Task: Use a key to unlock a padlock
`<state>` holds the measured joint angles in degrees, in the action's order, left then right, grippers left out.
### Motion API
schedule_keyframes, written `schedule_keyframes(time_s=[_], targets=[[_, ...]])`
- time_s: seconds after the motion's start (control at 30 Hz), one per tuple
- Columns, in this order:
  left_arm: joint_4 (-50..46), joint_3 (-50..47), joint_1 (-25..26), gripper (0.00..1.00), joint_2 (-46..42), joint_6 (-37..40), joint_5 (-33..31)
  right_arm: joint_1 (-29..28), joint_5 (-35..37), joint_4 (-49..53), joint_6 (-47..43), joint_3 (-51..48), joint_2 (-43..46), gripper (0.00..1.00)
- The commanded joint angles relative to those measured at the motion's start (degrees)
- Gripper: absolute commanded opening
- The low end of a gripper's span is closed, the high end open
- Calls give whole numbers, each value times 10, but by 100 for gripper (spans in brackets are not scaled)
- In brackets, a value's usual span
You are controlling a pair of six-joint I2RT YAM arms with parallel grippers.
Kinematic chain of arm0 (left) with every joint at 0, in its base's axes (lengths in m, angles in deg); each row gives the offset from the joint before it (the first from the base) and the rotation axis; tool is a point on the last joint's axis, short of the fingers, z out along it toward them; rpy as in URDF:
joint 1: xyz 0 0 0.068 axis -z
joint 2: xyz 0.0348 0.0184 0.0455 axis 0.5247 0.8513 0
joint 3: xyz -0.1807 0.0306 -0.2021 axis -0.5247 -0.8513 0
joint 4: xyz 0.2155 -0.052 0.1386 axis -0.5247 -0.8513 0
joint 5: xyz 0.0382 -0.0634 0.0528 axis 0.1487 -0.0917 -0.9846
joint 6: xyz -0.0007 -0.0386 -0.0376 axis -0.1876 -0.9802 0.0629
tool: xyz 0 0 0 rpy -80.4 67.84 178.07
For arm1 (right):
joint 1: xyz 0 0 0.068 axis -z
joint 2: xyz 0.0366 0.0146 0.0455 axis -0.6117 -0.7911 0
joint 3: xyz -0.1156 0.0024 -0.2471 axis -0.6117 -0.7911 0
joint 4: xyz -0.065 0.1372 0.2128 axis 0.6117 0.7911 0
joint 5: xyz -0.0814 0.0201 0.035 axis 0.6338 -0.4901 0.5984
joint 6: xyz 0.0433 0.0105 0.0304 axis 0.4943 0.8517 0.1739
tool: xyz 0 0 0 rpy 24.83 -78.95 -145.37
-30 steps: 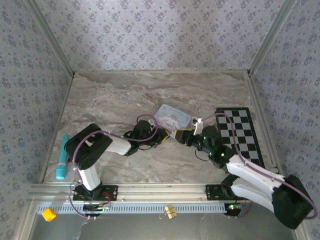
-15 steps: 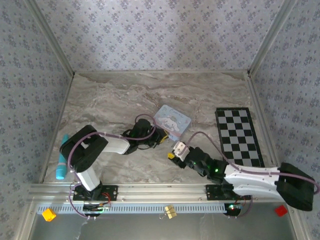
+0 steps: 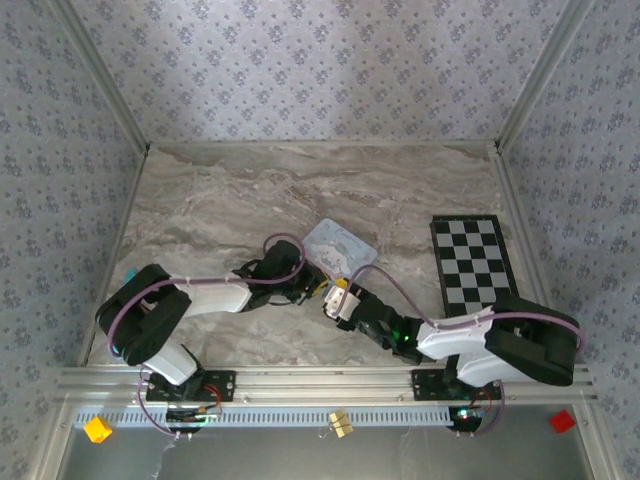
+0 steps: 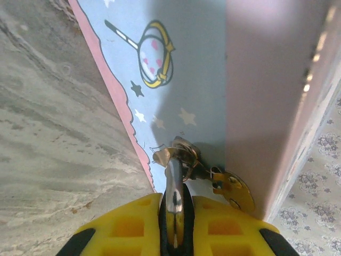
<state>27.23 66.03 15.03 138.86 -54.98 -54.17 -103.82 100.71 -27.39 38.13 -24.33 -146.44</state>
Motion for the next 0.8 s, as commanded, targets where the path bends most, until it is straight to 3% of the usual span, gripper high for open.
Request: schedule_keyframes(time_s=[0.0,0.27,0.77], targets=[[-25,-13,3,0,-11,-5,-9,-5,6,-37,-8,17,-18,47],[-10,-13,8,0,-10,-6,-11,-7,20,-69,13,-5,-53,37],[-9,-16,12,0,-17,-6,-14,0,53,-129,14,7,-134,30]])
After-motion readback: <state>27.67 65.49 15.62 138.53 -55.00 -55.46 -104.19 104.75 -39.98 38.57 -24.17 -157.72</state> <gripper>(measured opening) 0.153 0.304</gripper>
